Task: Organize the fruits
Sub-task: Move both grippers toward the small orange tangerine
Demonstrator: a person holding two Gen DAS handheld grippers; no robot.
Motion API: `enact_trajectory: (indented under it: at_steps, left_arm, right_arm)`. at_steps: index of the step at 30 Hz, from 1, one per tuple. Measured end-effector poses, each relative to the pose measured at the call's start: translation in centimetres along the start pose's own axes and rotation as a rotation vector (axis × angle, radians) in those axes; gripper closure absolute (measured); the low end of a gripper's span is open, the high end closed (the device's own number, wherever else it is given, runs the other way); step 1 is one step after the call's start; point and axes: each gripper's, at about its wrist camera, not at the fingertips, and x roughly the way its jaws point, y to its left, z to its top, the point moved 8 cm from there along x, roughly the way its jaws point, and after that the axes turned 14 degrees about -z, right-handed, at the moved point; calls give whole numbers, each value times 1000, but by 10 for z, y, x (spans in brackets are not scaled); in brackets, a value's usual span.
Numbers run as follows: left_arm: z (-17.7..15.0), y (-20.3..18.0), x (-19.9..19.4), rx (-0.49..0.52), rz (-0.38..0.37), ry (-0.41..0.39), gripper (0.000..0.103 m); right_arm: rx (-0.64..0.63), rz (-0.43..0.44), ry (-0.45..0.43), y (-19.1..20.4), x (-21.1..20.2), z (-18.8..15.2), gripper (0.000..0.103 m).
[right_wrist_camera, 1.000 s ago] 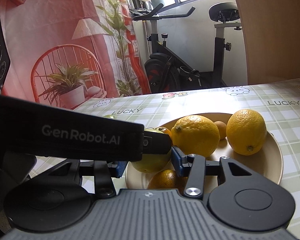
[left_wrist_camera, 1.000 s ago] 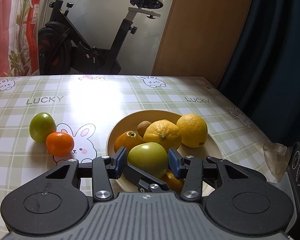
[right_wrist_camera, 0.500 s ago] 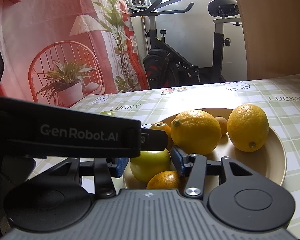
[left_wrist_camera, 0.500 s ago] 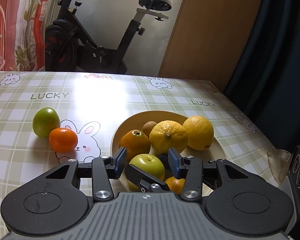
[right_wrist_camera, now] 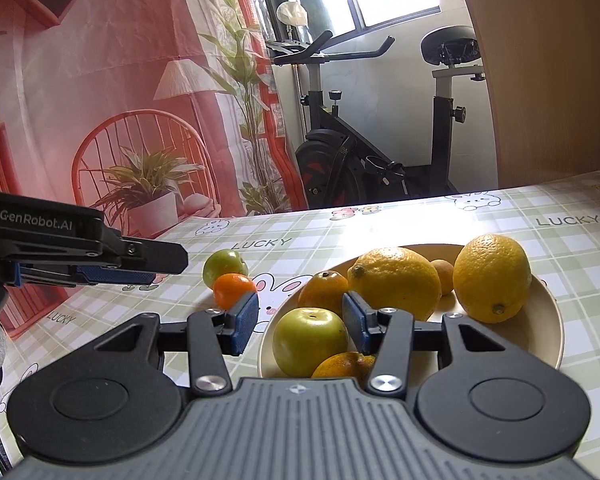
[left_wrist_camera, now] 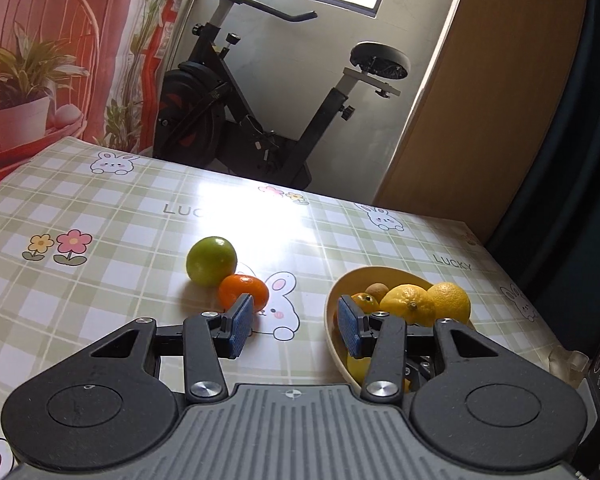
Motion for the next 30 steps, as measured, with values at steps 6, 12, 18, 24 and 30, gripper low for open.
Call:
enact_trajectory:
  at_steps: [6, 12, 18, 24, 30]
  left_arm:
    - [14, 26, -22, -35, 53, -32, 54]
    - [37, 34, -51, 16, 91, -71, 54]
    - [52, 46, -61, 17, 116, -92, 54]
    - [48, 55, -55, 42, 97, -66, 54]
    - [56, 68, -45, 19, 66, -72, 54]
  right_arm:
    - [-14, -10, -22, 2, -5, 1, 52]
    - [1, -11, -43, 13, -10, 6, 52]
    - [-84, 56, -51, 58, -2, 12, 52]
    - [-124, 67, -6, 88, 27, 6, 52]
    - [-173, -3, 21, 108, 65, 6, 51]
